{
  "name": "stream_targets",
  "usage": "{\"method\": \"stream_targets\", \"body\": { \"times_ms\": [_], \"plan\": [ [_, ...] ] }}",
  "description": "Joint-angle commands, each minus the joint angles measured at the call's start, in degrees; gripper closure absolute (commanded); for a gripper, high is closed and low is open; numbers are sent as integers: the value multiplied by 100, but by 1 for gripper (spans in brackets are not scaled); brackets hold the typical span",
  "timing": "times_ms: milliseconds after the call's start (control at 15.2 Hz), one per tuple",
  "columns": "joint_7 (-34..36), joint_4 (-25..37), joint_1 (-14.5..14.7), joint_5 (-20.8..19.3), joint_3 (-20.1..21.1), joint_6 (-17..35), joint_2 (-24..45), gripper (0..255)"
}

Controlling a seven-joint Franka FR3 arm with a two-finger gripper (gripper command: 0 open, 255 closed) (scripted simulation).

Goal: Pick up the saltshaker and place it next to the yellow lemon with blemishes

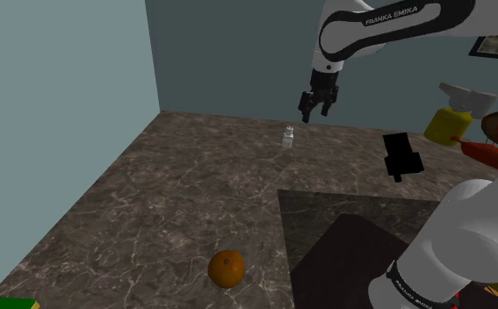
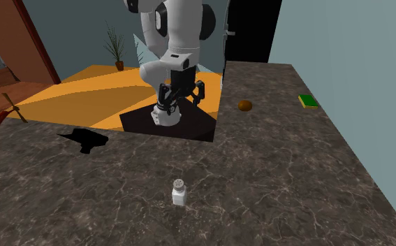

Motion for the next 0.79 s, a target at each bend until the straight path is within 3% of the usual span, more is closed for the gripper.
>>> {"method": "stream_targets", "body": {
  "times_ms": [0,726],
  "plan": [
    [-87,151,-22,31,-103,310,414,0],
    [-706,1683,-261,609,-454,1287,2725,0]
  ]
}}
